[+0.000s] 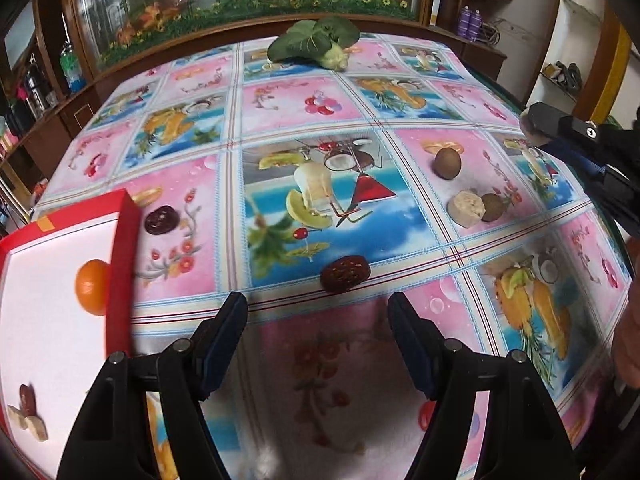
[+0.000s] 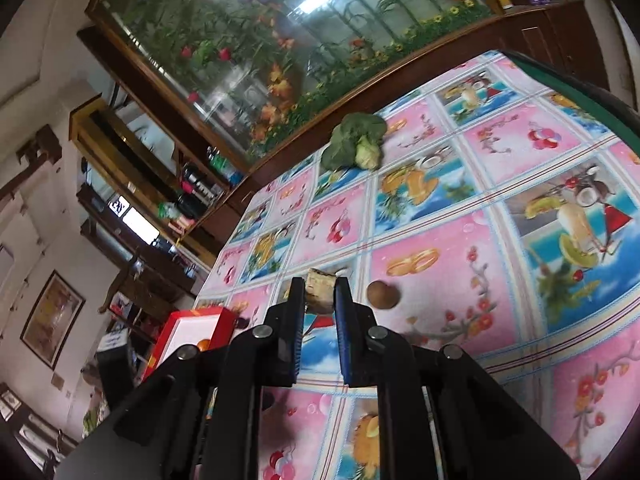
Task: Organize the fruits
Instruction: 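Grasp a beige cube with the right tool while the left tool grasps a dark red date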
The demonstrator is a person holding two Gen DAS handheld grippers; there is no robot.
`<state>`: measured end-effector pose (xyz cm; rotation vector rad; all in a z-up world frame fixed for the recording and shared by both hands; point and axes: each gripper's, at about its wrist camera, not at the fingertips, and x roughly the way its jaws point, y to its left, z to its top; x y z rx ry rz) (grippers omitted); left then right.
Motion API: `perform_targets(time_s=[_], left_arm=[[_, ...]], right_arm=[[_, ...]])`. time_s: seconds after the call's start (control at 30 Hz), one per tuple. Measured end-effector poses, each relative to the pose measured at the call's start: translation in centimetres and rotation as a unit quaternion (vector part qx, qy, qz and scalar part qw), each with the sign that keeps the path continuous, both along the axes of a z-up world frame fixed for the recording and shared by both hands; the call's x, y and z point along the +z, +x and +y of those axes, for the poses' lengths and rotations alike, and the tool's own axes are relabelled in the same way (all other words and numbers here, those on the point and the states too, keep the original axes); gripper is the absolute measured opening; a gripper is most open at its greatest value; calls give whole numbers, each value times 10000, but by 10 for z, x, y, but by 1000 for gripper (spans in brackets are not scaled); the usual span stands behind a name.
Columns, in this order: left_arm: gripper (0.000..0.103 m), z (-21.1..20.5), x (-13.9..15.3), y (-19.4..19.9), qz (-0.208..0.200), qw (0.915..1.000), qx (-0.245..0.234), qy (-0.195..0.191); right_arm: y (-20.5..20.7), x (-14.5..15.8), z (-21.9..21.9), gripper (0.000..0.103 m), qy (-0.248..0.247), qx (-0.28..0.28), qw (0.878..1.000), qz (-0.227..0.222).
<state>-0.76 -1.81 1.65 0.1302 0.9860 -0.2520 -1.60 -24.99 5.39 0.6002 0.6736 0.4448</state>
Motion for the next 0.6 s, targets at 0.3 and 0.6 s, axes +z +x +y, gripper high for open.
perform_targets(time_s=[0.3, 0.6], left_arm=[[50, -7, -5, 14, -65, 9999, -58, -82], [26, -5, -3, 10, -117, 9996, -137, -221]], right_arm=[[-2, -3, 7, 17, -29, 110, 9999, 21], [3, -7, 13, 17, -218, 194, 9995, 76]])
